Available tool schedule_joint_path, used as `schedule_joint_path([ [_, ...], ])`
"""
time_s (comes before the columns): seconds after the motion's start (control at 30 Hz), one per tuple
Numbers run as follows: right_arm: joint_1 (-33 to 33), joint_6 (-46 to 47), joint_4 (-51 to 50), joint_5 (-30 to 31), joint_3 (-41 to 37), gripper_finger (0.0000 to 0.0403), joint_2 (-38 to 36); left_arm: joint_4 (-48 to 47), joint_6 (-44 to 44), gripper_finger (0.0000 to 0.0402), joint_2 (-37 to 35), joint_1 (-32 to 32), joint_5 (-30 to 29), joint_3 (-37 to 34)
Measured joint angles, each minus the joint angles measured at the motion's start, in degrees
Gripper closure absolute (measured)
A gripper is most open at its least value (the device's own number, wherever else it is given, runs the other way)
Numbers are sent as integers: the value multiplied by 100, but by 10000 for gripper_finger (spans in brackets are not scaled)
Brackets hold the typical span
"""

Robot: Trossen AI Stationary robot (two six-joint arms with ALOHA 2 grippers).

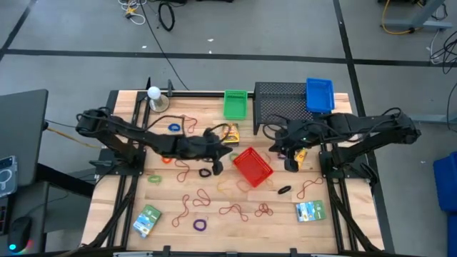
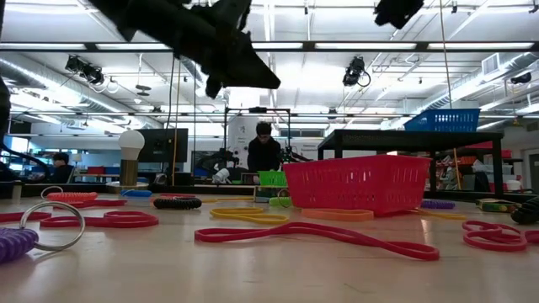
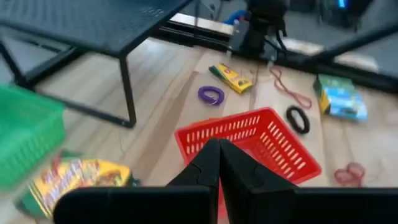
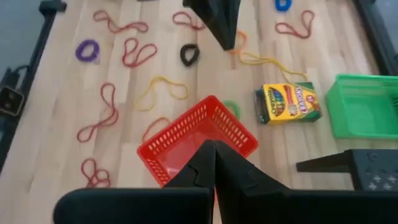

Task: Pick & Place Office Desk Supplies
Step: Put the red bin on the shelf

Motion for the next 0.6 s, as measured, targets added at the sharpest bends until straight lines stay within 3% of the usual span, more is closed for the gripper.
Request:
schedule_joint_path([
  [0.17, -35, -169, -220, -35, 0, 391, 402, 1296, -85, 394, -40, -115, -182, -720],
  [0.3, 51, -77, -217, -35, -1, 378, 808, 1709, 5, 394, -168, -172, -52, -1114],
  [0.6, 674, -173, -1060, -36, -2, 279, 1317, 1863, 290, 394, -594, -168, 2, -1604],
])
